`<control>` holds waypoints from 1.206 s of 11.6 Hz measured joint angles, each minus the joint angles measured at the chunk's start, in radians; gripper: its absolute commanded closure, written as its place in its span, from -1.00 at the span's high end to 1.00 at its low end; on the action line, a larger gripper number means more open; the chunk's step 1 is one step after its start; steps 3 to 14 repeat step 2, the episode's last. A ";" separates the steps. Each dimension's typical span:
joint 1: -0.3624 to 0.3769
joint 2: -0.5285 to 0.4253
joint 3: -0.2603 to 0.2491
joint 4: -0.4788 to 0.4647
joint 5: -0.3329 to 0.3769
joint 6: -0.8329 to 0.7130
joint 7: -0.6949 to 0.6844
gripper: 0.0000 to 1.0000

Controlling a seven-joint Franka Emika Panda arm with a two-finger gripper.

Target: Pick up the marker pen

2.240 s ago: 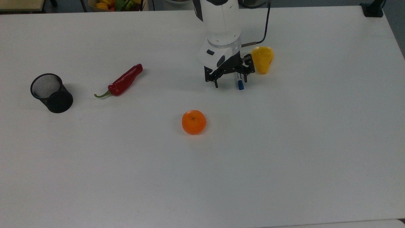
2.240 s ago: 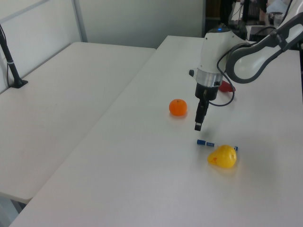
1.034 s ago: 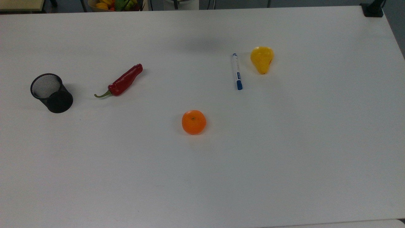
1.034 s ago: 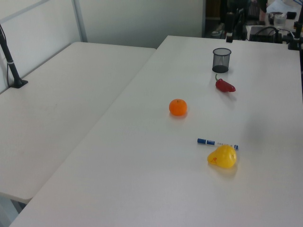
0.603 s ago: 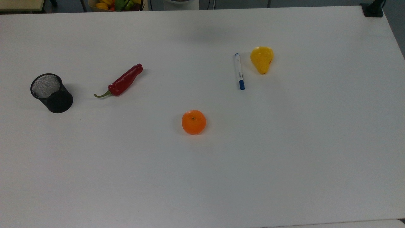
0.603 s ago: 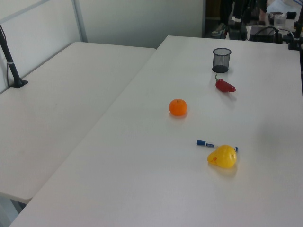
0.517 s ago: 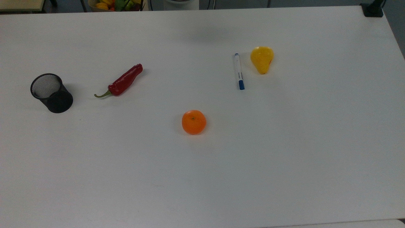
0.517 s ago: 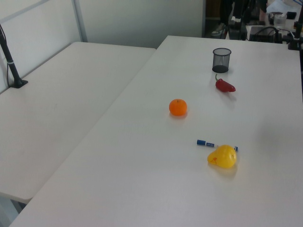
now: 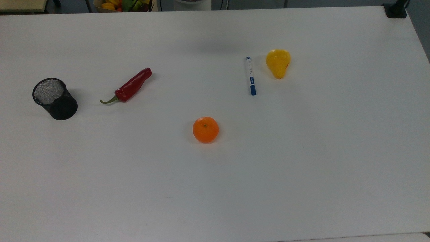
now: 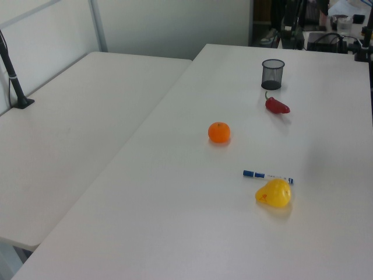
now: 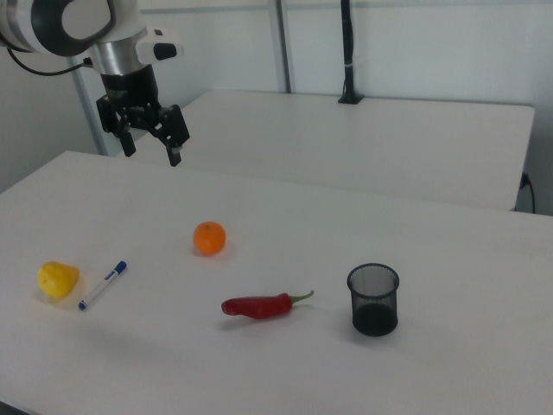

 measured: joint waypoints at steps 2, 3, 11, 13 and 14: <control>0.000 0.017 -0.002 0.000 0.000 0.024 -0.032 1.00; 0.000 0.017 -0.002 0.000 0.000 0.024 -0.032 1.00; 0.000 0.017 -0.002 0.000 0.000 0.024 -0.032 1.00; 0.000 0.017 -0.002 0.000 0.000 0.024 -0.032 1.00; 0.000 0.017 -0.002 0.000 0.000 0.024 -0.032 1.00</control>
